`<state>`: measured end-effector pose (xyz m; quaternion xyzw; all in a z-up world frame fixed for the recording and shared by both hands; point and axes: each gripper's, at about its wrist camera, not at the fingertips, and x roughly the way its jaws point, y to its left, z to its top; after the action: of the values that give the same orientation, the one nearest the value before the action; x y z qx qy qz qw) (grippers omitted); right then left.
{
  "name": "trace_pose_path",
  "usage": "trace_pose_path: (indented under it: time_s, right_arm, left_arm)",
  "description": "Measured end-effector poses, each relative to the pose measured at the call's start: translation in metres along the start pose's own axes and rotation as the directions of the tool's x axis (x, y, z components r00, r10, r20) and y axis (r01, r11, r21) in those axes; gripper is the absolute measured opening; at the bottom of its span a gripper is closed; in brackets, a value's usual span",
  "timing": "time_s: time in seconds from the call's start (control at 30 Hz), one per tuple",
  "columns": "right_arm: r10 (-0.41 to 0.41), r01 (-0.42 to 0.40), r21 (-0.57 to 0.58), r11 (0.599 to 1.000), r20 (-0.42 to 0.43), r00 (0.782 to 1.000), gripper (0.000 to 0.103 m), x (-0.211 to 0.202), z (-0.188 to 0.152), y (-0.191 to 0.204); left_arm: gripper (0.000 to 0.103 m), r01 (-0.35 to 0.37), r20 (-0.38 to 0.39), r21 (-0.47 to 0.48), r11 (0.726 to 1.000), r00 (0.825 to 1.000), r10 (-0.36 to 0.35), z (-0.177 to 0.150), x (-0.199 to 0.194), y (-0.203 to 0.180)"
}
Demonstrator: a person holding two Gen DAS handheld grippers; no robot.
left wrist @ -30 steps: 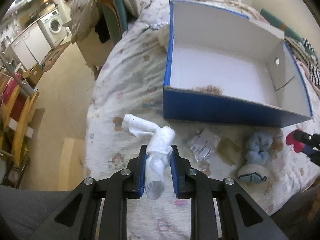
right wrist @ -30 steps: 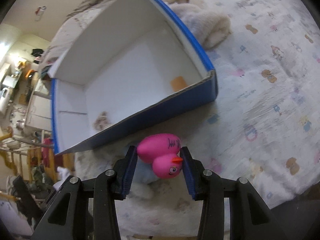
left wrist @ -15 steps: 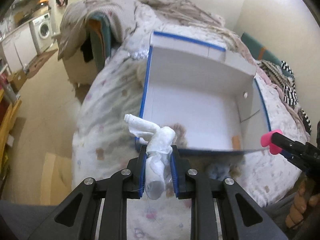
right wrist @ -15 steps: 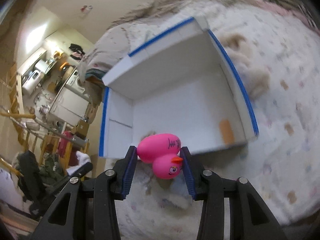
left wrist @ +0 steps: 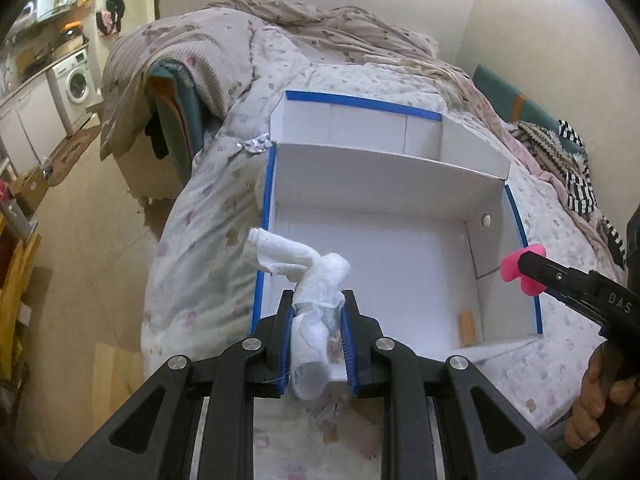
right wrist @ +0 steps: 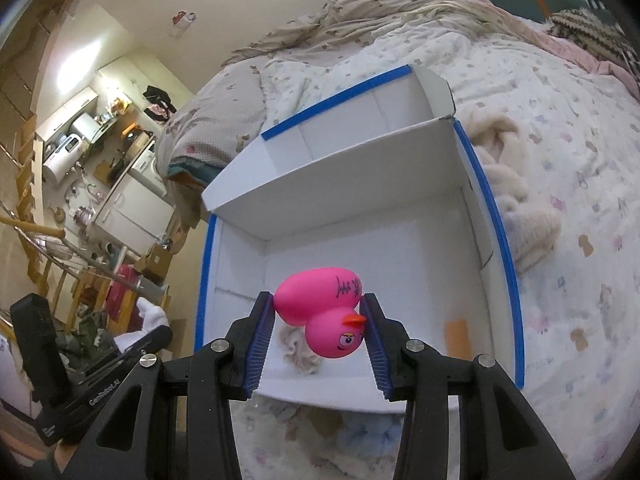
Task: Organize soft objects
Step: 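Carry sock and pink duck into the box and open both grippers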
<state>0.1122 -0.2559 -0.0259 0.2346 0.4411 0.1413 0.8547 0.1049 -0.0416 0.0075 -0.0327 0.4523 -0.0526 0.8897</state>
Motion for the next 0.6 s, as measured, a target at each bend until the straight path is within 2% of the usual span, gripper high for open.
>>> trace_pose_path:
  time_s: [0.13,0.33,0.5,0.6]
  right_arm:
    - [-0.022,0.022,0.007,1.0,0.002,1.0,0.046,0.012,0.008,-0.006]
    - [-0.018,0.018,0.012,1.0,-0.024,1.0,0.046,0.029,0.004,-0.016]
    - [-0.059,0.058,-0.004,0.998,-0.08,0.995,0.046,0.048,-0.003,-0.021]
    - [-0.08,0.081,0.003,0.997,-0.121,0.989,0.046,0.059,-0.008,-0.026]
  left_arm:
    - [0.019,-0.004,0.0,0.03,1.0,1.0,0.004,0.01,0.014,-0.008]
    - [0.019,-0.019,-0.029,0.046,0.999,0.999,0.02,0.018,0.045,-0.017]
    - [0.019,-0.04,-0.023,0.067,0.997,0.999,0.041,0.013,0.067,-0.023]
    - [0.019,-0.019,-0.039,0.053,0.998,0.999,0.021,0.011,0.078,-0.022]
